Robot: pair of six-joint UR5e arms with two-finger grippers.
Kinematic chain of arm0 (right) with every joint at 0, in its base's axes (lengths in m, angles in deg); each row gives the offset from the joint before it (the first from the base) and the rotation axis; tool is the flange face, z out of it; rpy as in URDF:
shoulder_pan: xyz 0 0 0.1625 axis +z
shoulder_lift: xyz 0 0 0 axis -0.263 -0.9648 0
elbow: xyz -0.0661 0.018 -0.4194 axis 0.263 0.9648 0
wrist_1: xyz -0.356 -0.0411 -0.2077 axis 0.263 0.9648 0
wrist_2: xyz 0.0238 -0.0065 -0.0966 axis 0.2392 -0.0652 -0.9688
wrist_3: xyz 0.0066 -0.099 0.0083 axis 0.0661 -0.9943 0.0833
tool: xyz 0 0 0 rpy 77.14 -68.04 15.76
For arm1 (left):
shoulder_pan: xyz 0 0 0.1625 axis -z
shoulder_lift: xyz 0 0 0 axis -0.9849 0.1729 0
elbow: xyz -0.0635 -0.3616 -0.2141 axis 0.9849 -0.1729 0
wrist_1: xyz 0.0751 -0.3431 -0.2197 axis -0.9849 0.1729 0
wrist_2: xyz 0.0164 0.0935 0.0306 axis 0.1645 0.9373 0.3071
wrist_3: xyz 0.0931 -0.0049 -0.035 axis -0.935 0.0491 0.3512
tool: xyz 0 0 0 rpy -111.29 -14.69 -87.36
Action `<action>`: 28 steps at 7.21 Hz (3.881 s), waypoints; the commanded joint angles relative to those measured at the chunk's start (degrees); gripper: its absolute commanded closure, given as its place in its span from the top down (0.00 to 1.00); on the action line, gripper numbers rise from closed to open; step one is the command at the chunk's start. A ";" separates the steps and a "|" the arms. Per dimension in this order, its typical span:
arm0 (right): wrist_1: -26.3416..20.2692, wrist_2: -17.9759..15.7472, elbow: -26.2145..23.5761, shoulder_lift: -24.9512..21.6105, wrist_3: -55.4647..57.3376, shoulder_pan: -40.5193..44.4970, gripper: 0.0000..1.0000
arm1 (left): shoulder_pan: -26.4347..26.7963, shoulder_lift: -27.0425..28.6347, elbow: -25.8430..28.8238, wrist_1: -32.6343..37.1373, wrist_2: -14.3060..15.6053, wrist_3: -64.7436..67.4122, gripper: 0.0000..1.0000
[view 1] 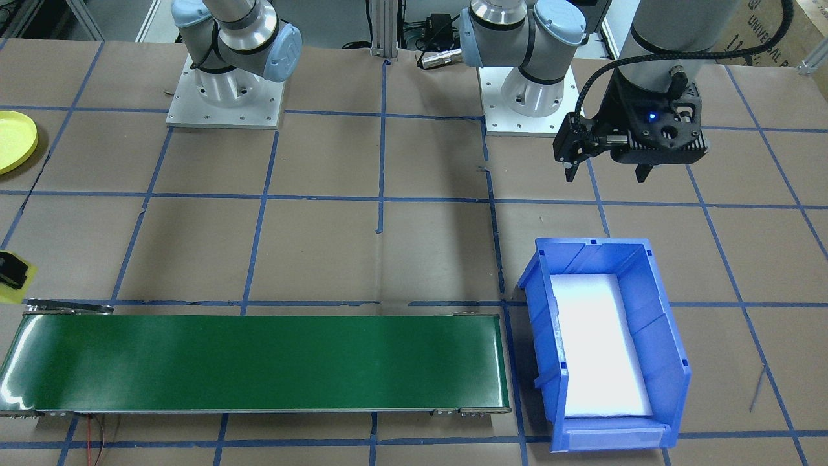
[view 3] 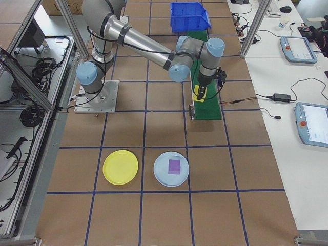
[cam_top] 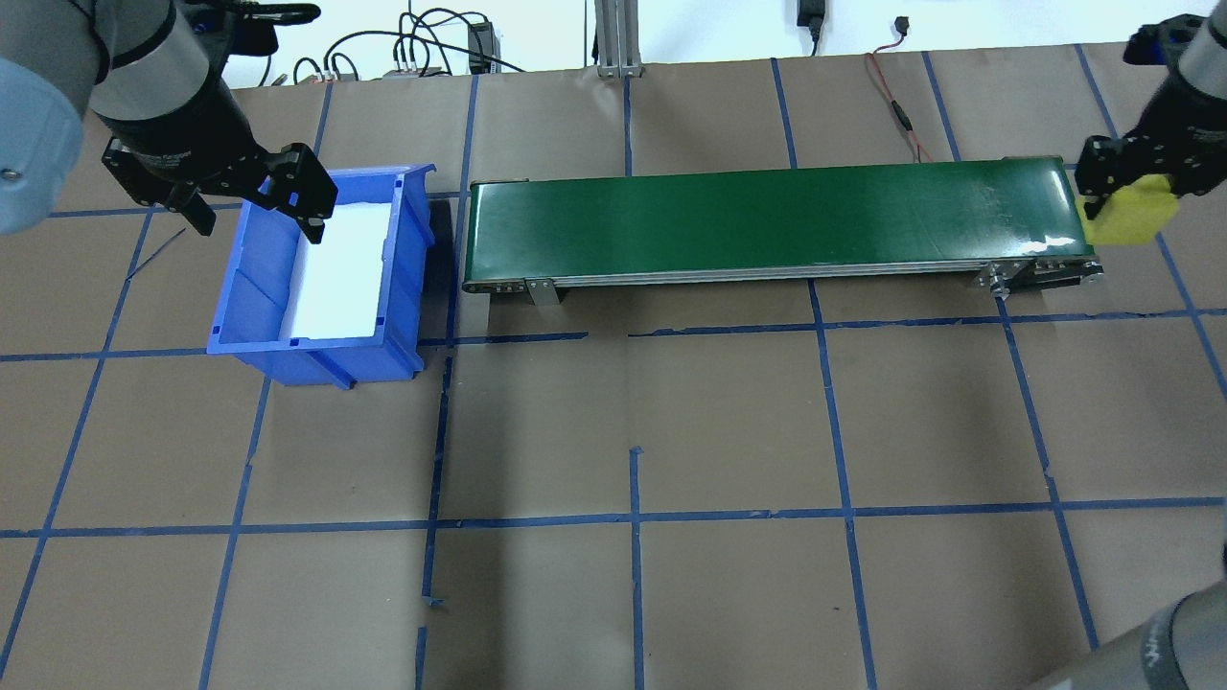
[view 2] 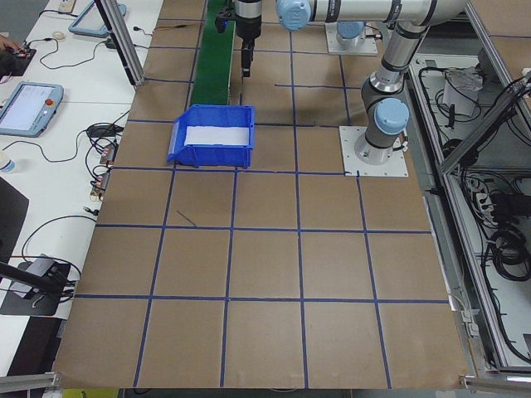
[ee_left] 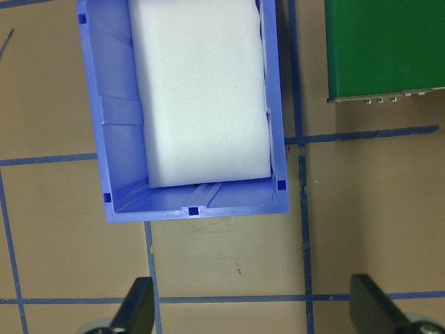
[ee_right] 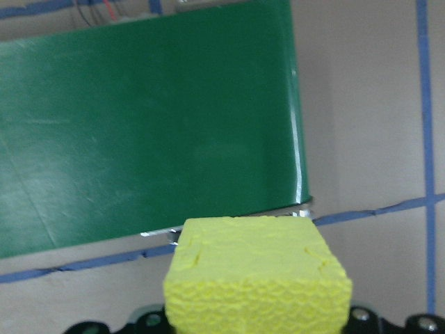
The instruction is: Move block left to right into plate
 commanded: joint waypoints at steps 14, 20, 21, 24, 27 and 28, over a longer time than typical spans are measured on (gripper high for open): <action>12.72 2.70 -16.29 -3.22 -51.00 -44.46 1.00 | -0.44 -0.15 -0.09 0.17 -0.11 -1.76 1.00; -20.56 4.90 -3.33 -19.02 -27.61 -14.76 0.99 | -0.96 -0.15 -0.17 0.26 -0.19 -1.76 1.00; -24.02 5.16 -3.33 -21.31 -14.40 -8.88 0.99 | -1.05 -0.15 -0.17 0.35 -0.11 -1.76 1.00; -25.72 4.63 -1.23 -23.78 5.70 11.14 1.00 | -1.58 -0.15 -0.26 0.26 -0.11 -1.85 1.00; -24.68 5.33 0.10 -23.88 29.97 27.17 1.00 | -1.58 -0.15 -0.26 0.26 -0.11 -1.85 1.00; -20.85 4.47 -0.69 -23.79 31.60 30.43 1.00 | -1.58 -0.15 -0.26 0.26 -0.11 -2.02 1.00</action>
